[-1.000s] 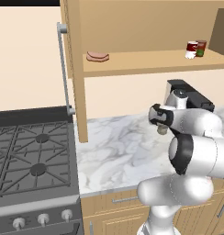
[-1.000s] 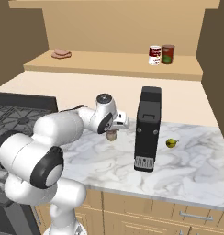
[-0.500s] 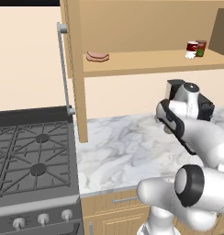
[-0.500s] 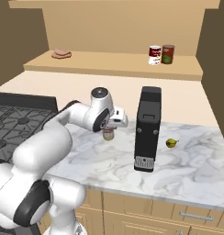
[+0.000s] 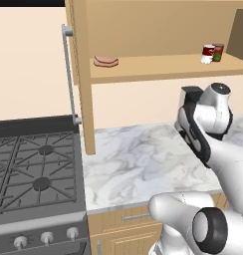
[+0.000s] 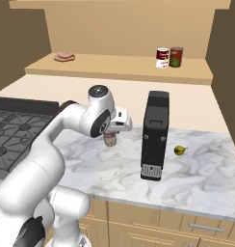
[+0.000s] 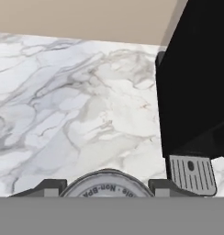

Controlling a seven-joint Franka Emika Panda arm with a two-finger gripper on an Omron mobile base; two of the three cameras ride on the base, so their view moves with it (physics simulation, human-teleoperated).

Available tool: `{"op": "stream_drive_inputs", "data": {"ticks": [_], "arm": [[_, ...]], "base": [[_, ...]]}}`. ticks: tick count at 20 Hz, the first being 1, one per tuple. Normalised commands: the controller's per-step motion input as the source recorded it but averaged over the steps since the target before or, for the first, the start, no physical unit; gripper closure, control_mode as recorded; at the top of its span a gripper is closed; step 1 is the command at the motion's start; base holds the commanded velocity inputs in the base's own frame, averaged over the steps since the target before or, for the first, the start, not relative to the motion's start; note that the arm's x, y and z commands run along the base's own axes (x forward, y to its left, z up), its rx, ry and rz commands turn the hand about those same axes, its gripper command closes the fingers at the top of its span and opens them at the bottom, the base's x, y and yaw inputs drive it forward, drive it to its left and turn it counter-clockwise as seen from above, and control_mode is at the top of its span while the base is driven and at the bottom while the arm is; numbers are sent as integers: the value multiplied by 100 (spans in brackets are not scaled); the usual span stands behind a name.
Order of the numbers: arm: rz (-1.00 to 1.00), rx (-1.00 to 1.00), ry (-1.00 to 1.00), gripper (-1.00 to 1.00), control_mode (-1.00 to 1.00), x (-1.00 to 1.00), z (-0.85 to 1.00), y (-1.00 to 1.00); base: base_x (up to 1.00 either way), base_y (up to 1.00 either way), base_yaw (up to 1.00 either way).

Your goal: Pick the cans from the counter and place them in their designated side in the cabinet.

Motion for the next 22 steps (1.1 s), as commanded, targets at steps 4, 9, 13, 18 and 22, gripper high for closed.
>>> {"op": "stream_drive_inputs", "data": {"ticks": [4, 9, 13, 18, 22], "arm": [[3, 0, 0, 100, -100, -29, 52, 0], [4, 0, -4, 100, -100, -25, 52, 0], [4, 0, -2, 100, -100, -29, 48, 0], [4, 0, -4, 100, -100, -26, 45, 0], [3, 0, -4, 100, -100, -25, 43, 0]], "base": [[0, 0, 0], [0, 0, 0], [0, 0, 0], [0, 0, 0], [0, 0, 0]]}}
